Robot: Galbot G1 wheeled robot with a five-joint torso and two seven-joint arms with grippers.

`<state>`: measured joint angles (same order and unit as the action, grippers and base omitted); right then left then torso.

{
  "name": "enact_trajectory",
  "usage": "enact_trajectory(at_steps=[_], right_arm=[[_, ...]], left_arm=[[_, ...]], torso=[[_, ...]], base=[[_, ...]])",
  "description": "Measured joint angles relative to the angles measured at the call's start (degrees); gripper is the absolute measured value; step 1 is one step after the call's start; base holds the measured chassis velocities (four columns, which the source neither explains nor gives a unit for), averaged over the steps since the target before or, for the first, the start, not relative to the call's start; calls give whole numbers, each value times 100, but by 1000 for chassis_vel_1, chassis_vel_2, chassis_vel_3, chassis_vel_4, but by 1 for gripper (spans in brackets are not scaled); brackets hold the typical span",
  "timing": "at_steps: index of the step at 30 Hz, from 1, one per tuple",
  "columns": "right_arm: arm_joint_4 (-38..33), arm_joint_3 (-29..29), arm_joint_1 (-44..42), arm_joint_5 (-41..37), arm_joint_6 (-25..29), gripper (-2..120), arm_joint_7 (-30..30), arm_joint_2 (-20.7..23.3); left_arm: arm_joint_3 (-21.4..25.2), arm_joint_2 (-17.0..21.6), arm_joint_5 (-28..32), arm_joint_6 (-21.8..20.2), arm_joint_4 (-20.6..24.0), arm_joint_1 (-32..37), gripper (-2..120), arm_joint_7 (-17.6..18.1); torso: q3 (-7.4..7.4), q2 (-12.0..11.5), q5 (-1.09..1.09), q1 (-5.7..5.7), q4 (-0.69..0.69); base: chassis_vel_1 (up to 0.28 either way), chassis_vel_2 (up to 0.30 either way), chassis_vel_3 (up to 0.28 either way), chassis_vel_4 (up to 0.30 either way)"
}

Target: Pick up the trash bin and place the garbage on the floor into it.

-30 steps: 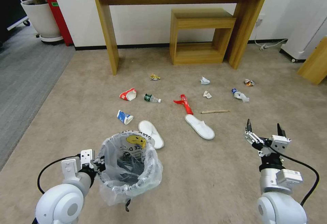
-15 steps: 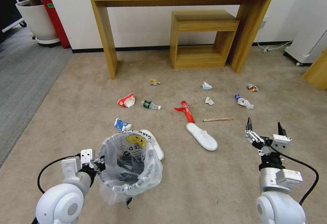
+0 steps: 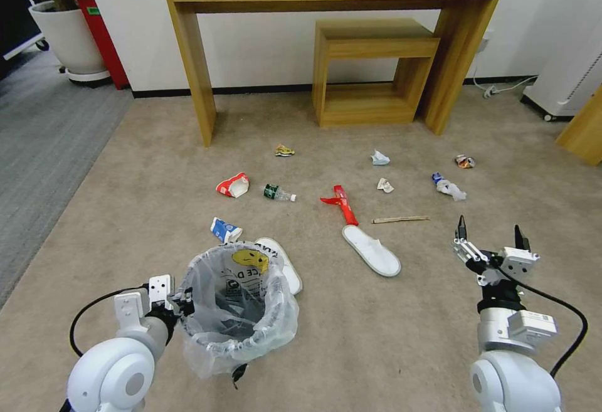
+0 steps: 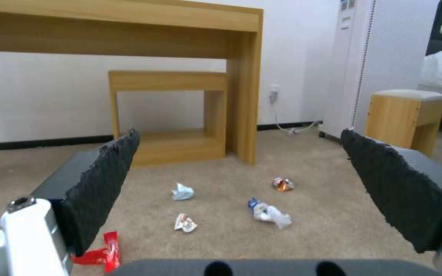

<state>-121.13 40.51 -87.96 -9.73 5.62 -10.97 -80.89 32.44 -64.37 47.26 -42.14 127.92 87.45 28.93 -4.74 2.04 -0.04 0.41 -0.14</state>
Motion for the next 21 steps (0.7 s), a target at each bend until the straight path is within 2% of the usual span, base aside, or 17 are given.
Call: enact_trajectory(at_steps=[10, 21], right_arm=[[61, -6, 2, 1, 81, 100, 80, -14], [112, 4, 4, 3, 141, 100, 111, 3]], left_arm=[[-10, -19, -12, 0, -24, -4, 0, -2], [-46, -59, -61, 0, -77, -28, 0, -3]], torso=[[0, 0, 1, 0, 0], [-1, 0, 0, 0, 1]], base=[[39, 29, -37, -36], [183, 179, -171, -182]])
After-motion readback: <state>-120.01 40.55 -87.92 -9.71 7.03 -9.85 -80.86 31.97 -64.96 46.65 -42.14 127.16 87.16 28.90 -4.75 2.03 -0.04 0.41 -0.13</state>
